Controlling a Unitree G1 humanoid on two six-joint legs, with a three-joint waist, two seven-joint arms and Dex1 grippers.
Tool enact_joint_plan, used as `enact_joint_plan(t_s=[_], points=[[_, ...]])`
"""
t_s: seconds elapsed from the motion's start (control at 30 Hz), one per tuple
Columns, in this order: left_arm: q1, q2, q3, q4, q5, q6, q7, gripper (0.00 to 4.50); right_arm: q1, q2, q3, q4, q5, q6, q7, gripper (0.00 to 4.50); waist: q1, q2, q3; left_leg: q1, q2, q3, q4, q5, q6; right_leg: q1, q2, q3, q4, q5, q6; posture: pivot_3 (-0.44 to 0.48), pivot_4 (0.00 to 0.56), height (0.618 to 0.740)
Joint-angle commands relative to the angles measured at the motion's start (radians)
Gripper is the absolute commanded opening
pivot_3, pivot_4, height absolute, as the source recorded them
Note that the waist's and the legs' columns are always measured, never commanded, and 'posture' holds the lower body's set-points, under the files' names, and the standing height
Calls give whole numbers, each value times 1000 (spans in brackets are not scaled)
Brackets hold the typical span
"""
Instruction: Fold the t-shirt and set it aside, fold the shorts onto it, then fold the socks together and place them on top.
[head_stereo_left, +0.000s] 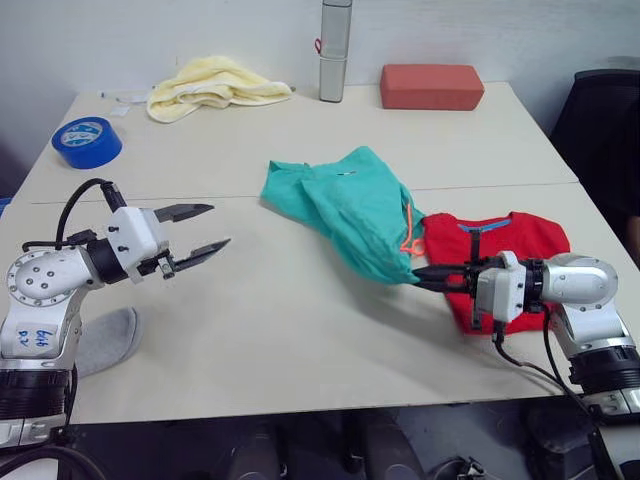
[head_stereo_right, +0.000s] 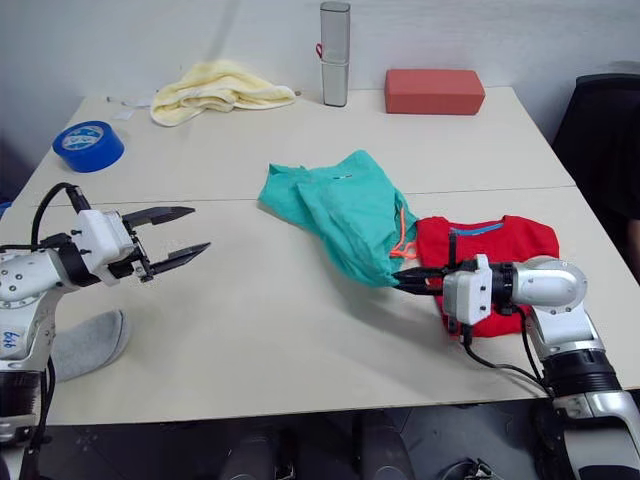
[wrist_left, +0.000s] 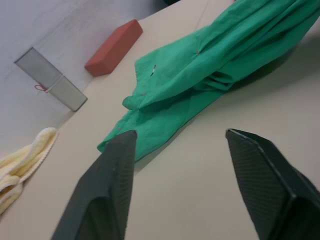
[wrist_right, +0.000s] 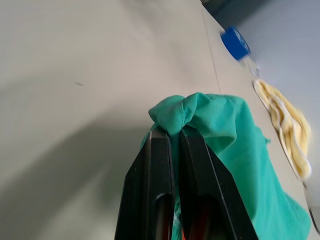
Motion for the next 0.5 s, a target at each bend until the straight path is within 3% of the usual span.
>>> enact_joint_plan(t_s=[0.03,0.1,0.3,0.5], points=[[-20,13,-10,-25,-11,7,-48,4077,54,-27,19,-131,71,8,52,0,3,0,0,0,0,0,0,0,0,0,0,0,0,0,0,0,150,740],[-40,11,-42,-2,41,-33,-67,4476,128,-53,30,-200,99,42,80,0,8,0,0,0,0,0,0,0,0,0,0,0,0,0,0,0,150,740],[-198,-31,-178,174,231,-244,-90,4476,278,-144,15,-282,150,149,137,0,21,0,0,0,-2,-1,3,-1,2,1,-1,-1,0,1,1,0,150,740],[-470,-167,-341,493,408,-456,-69,4476,332,-187,-15,-314,160,231,143,0,33,-1,-1,0,-2,0,6,-3,4,2,0,-1,-2,2,1,0,150,740]])
